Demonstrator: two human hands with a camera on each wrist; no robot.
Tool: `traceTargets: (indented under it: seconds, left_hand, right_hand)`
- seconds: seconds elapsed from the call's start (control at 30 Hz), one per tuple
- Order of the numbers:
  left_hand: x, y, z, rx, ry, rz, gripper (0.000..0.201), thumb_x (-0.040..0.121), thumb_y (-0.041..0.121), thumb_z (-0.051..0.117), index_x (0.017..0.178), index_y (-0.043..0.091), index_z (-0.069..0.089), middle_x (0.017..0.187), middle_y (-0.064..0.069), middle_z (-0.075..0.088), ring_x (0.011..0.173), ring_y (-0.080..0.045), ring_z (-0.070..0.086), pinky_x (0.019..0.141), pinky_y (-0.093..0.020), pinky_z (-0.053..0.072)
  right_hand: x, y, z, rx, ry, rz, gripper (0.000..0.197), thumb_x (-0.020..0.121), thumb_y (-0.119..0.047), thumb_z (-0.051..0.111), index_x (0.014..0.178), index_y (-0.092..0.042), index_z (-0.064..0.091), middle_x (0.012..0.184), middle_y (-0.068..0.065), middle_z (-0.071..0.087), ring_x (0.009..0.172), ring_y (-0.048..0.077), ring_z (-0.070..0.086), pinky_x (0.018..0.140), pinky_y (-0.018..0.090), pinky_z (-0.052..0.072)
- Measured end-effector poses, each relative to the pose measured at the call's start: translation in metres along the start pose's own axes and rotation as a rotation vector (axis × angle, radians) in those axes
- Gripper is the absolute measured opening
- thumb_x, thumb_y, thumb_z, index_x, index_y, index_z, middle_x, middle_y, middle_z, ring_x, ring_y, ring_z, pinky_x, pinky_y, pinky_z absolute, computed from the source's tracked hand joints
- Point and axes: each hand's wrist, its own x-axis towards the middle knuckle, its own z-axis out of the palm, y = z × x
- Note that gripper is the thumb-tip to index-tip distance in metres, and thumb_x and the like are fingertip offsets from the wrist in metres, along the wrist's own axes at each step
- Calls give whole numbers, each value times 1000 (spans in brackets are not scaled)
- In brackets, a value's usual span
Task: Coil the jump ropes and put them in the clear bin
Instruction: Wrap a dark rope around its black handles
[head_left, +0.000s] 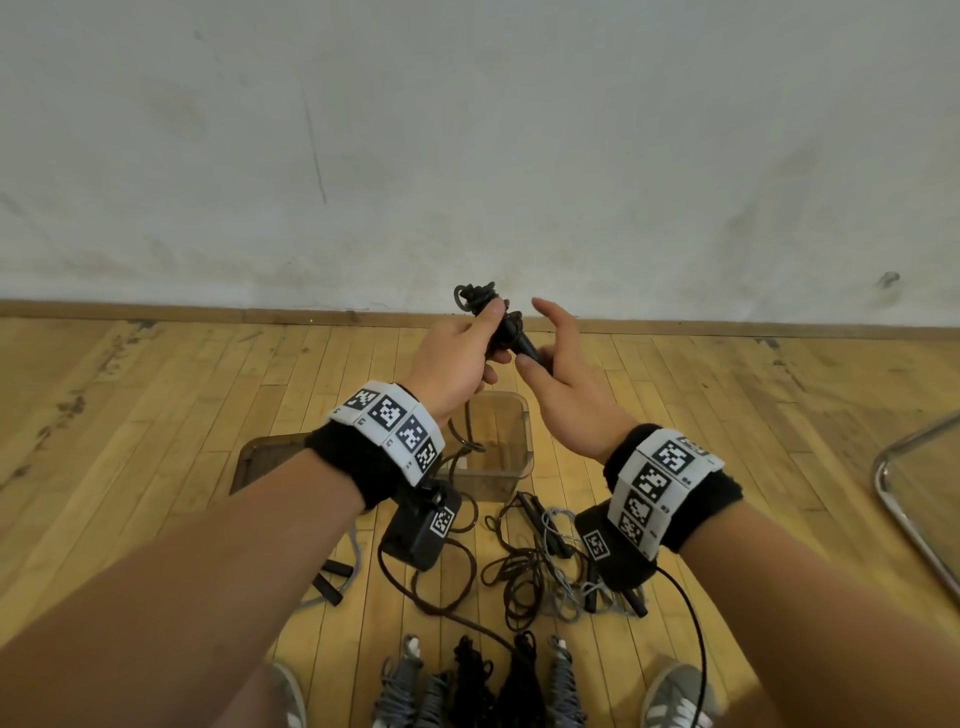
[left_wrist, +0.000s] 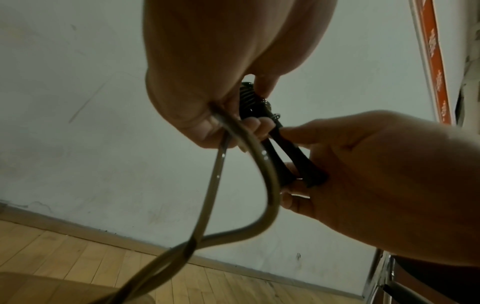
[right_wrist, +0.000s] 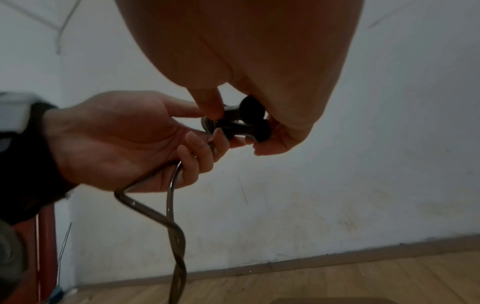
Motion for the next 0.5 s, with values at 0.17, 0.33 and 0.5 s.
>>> traceTargets:
  seconds: [0.17,0.33,0.5]
  left_hand:
    - [0,1,-1,-42,-64,24,48,108,45,42,106,9,74,88,-3,70,56,-8,52,53,-22,39]
    - [-4,4,-1,-32,-113,48,48,109,43,41,99,11,75,76,7,69,58,-8,54,53,-22,39]
    - [-4,8,-4,-90,-131,-16,41,103,52,51,105,19,75,93,1,78,64,-13,67,63,-26,55]
  right_hand:
    - [3,-2,-4,208,-40,154,50,104,-30,55,151,-25,38,100,-1,62,85,13,62,78,28,54]
    - [0,-3,-10,500,-100,228,44,100,-20,61,141,-23,47,77,4,68,67,16,67,67,30,59]
    - [1,-5,-20,385,-42,106,33,100,-12,61,124,-33,57,71,-7,67,61,8,63,63,22,57]
